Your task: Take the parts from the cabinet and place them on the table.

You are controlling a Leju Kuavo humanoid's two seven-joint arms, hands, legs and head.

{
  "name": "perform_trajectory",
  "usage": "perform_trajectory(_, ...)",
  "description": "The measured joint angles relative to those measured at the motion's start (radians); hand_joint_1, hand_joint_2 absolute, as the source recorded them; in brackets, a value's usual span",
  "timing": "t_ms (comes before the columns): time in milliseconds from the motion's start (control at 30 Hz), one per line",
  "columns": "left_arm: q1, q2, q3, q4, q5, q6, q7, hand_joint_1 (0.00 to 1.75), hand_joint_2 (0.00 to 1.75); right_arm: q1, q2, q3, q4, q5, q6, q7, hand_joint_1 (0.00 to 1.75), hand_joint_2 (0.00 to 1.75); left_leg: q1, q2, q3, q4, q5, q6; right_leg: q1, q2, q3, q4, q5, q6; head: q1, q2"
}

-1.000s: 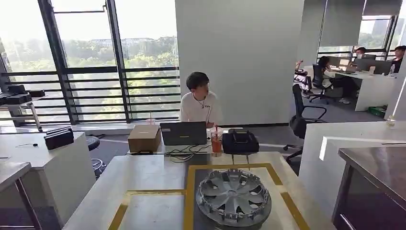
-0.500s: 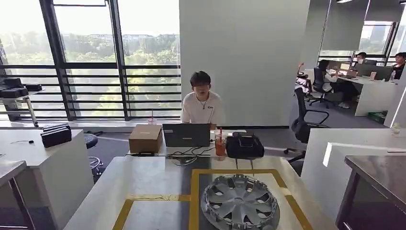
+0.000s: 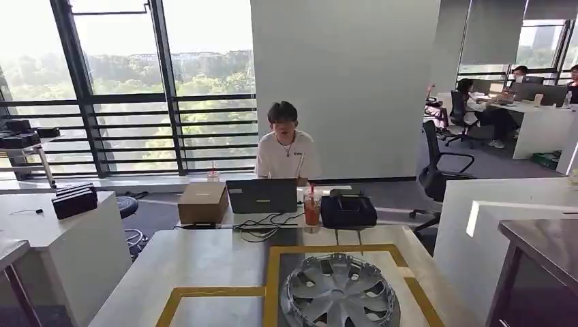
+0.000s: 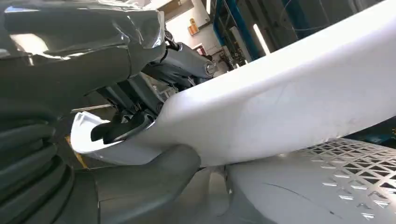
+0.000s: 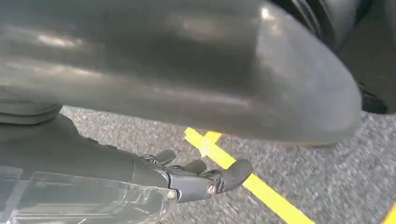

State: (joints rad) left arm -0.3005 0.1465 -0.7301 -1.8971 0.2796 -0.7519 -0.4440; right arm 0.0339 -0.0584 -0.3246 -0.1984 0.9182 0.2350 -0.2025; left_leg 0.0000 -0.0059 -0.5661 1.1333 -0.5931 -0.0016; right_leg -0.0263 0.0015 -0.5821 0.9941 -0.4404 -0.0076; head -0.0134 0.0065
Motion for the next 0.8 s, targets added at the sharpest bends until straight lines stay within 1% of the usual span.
perform_trajectory(33, 0.001, 0.000, 0.002, 0.000, -0.002, -0.001, 0.002, 1.75, 1.75, -0.001, 0.000, 0.000, 0.000, 0.002, 0.000, 0.000, 0.00, 0.00, 0.004, 0.000, -0.052, 0.089, -0.034, -0.004, 0.001, 0.000, 0.004, 0.000, -0.005, -0.002, -0.001, 0.000)
perform_trajectory(67, 0.004, 0.000, 0.003, -0.001, -0.004, -0.001, 0.005, 1.75, 1.75, -0.001, 0.000, 0.001, 0.000, 0.005, 0.000, -0.001, 0.00, 0.00, 0.006, 0.001, -0.099, 0.162, -0.054, -0.006, 0.002, 0.000, 0.008, 0.000, -0.010, -0.001, -0.001, 0.000)
perform_trajectory(100, 0.006, 0.000, 0.004, -0.002, -0.005, -0.001, 0.006, 1.75, 1.75, -0.001, 0.000, 0.001, 0.000, 0.008, 0.000, -0.001, 0.00, 0.00, 0.007, 0.001, -0.133, 0.198, -0.045, -0.007, 0.002, 0.001, 0.017, 0.000, -0.017, 0.000, -0.002, 0.000)
perform_trajectory(133, 0.006, -0.001, 0.005, -0.002, -0.006, 0.000, 0.009, 1.75, 1.75, 0.000, -0.001, 0.001, 0.000, 0.009, 0.000, -0.001, 0.00, 0.00, 0.007, 0.001, -0.135, 0.171, -0.004, -0.005, 0.002, 0.003, 0.028, 0.000, -0.025, 0.002, -0.003, 0.000)
perform_trajectory(167, 0.006, -0.001, 0.005, -0.004, -0.007, 0.000, 0.010, 1.75, 1.75, 0.001, -0.001, 0.002, 0.000, 0.011, 0.000, -0.001, 0.00, 0.00, 0.007, 0.001, -0.116, 0.106, 0.053, -0.002, 0.002, 0.005, 0.041, 0.000, -0.032, 0.003, -0.003, 0.000)
perform_trajectory(200, 0.006, -0.001, 0.007, -0.007, -0.007, 0.000, 0.011, 1.75, 1.75, 0.000, 0.000, 0.002, 0.000, 0.012, 0.000, -0.001, 0.00, 0.00, 0.007, 0.001, -0.084, 0.016, 0.115, 0.004, 0.004, 0.006, 0.054, 0.000, -0.039, 0.004, -0.004, 0.000)
perform_trajectory(233, 0.006, -0.001, 0.008, -0.009, -0.008, 0.000, 0.012, 1.75, 1.75, -0.001, 0.000, 0.002, 0.000, 0.013, -0.002, -0.001, 0.00, 0.00, 0.003, 0.001, -0.053, -0.071, 0.170, 0.014, 0.004, 0.007, 0.065, -0.002, -0.047, 0.007, -0.004, 0.000)
perform_trajectory(267, 0.008, -0.001, 0.010, -0.009, -0.009, 0.000, 0.013, 1.75, 1.75, -0.003, 0.005, 0.004, 0.003, 0.015, -0.002, -0.001, 0.00, 0.00, -0.003, 0.000, -0.037, -0.101, 0.166, 0.022, 0.007, 0.008, 0.069, -0.003, -0.054, 0.012, -0.002, 0.000)
perform_trajectory(300, 0.007, -0.001, 0.011, -0.010, -0.010, 0.000, 0.014, 1.75, 1.75, -0.005, 0.003, 0.005, 0.003, 0.016, -0.003, -0.001, 0.00, 0.00, -0.007, 0.004, -0.029, -0.122, 0.159, 0.026, 0.009, 0.010, 0.066, -0.002, -0.057, 0.017, -0.005, -0.001)
perform_trajectory(367, 0.008, -0.002, 0.013, -0.012, -0.010, -0.001, 0.014, 1.75, 1.75, -0.006, 0.003, 0.007, 0.003, 0.018, -0.003, -0.001, 0.00, 0.00, -0.010, 0.003, -0.032, -0.118, 0.156, 0.031, 0.006, 0.008, 0.063, -0.007, -0.058, 0.027, -0.004, 0.000)
perform_trajectory(400, 0.009, -0.003, 0.014, -0.014, -0.010, -0.001, 0.014, 1.75, 1.75, -0.007, 0.003, 0.008, 0.003, 0.019, -0.003, -0.001, 0.00, 0.00, -0.011, 0.001, -0.030, -0.124, 0.156, 0.034, 0.006, 0.006, 0.069, -0.013, -0.058, 0.032, -0.004, 0.000)
perform_trajectory(433, 0.011, -0.005, 0.016, -0.018, -0.010, -0.001, 0.014, 1.75, 1.75, -0.007, 0.003, 0.008, 0.003, 0.019, -0.003, -0.001, 0.00, 0.00, 0.005, 0.001, -0.013, -0.144, 0.163, 0.042, 0.008, 0.003, 0.063, -0.004, -0.067, 0.035, -0.003, 0.000)
perform_trajectory(467, 0.009, -0.006, 0.016, -0.018, -0.010, -0.001, 0.014, 1.75, 1.75, -0.007, 0.003, 0.008, 0.004, 0.021, -0.003, -0.002, 0.00, 0.00, 0.000, 0.000, -0.003, -0.155, 0.162, 0.043, 0.010, 0.001, 0.053, 0.022, -0.073, 0.036, -0.001, 0.000)
perform_trajectory(500, 0.008, -0.010, 0.015, -0.018, -0.011, -0.001, 0.014, 1.75, 1.75, -0.008, 0.003, 0.009, 0.004, 0.021, -0.003, -0.002, 0.00, 0.00, -0.001, 0.002, 0.001, -0.155, 0.159, 0.049, 0.009, 0.001, 0.006, 0.100, -0.101, 0.031, 0.000, 0.000)
perform_trajectory(533, 0.010, -0.010, 0.015, -0.018, -0.014, -0.001, 0.014, 1.75, 1.75, -0.008, 0.003, 0.009, 0.004, 0.021, -0.003, -0.003, 0.00, 0.00, -0.003, 0.002, 0.001, -0.155, 0.157, 0.052, 0.009, 0.001, -0.042, 0.178, -0.125, 0.026, 0.002, 0.000)
perform_trajectory(567, 0.011, -0.011, 0.015, -0.018, -0.017, -0.002, 0.014, 1.75, 1.75, -0.008, 0.002, 0.009, 0.004, 0.021, -0.003, -0.006, 0.00, 0.00, -0.005, 0.002, 0.003, -0.155, 0.153, 0.056, 0.009, 0.001, -0.101, 0.265, -0.145, 0.025, 0.003, 0.000)
perform_trajectory(600, 0.011, -0.011, 0.015, -0.018, -0.018, -0.002, 0.014, 1.75, 1.75, -0.007, 0.002, 0.009, 0.004, 0.021, -0.003, -0.009, 0.00, 0.00, -0.006, 0.001, 0.005, -0.154, 0.149, 0.057, 0.009, 0.001, -0.139, 0.315, -0.149, 0.029, 0.002, 0.000)
perform_trajectory(633, 0.011, -0.011, 0.016, -0.018, -0.018, -0.002, 0.014, 1.75, 1.75, -0.006, 0.001, 0.009, 0.004, 0.021, -0.003, -0.011, 0.00, 0.00, -0.006, -0.002, 0.011, -0.154, 0.144, 0.057, 0.008, 0.001, -0.155, 0.314, -0.131, 0.035, 0.005, 0.000)
perform_trajectory(667, 0.011, -0.011, 0.016, -0.018, -0.020, -0.002, 0.014, 1.75, 1.75, -0.006, 0.001, 0.009, 0.004, 0.021, -0.003, -0.012, 0.00, 0.00, -0.006, -0.004, 0.020, -0.154, 0.138, 0.056, 0.008, 0.001, -0.144, 0.270, -0.097, 0.044, 0.005, 0.000)
perform_trajectory(700, 0.011, -0.011, 0.015, -0.018, -0.021, -0.002, 0.014, 1.75, 1.75, -0.007, 0.001, 0.009, 0.004, 0.021, -0.003, -0.013, 0.00, 0.00, -0.006, -0.006, 0.032, -0.154, 0.131, 0.053, 0.008, 0.000, -0.110, 0.181, -0.047, 0.055, 0.007, 0.000)
perform_trajectory(733, 0.011, -0.011, 0.016, -0.018, -0.024, -0.002, 0.015, 1.75, 1.75, -0.007, 0.000, 0.009, 0.004, 0.021, -0.005, -0.014, 0.00, 0.00, -0.006, -0.007, 0.044, -0.154, 0.122, 0.050, 0.008, 0.000, -0.070, 0.089, -0.003, 0.061, 0.007, 0.000)
perform_trajectory(767, 0.011, -0.011, 0.016, -0.019, -0.024, -0.001, 0.015, 1.75, 1.75, -0.006, -0.001, 0.009, 0.005, 0.021, -0.007, -0.014, 0.00, 0.00, -0.009, -0.007, 0.048, -0.153, 0.114, 0.045, 0.007, -0.003, -0.038, 0.014, 0.025, 0.061, 0.009, 0.000)
perform_trajectory(800, 0.011, -0.012, 0.017, -0.021, -0.027, 0.000, 0.016, 1.75, 1.75, -0.007, -0.004, 0.008, 0.005, 0.021, -0.011, -0.014, 0.00, 0.00, -0.018, -0.008, 0.051, -0.143, 0.098, 0.040, 0.010, 0.000, -0.025, -0.002, 0.026, 0.044, 0.009, 0.000)
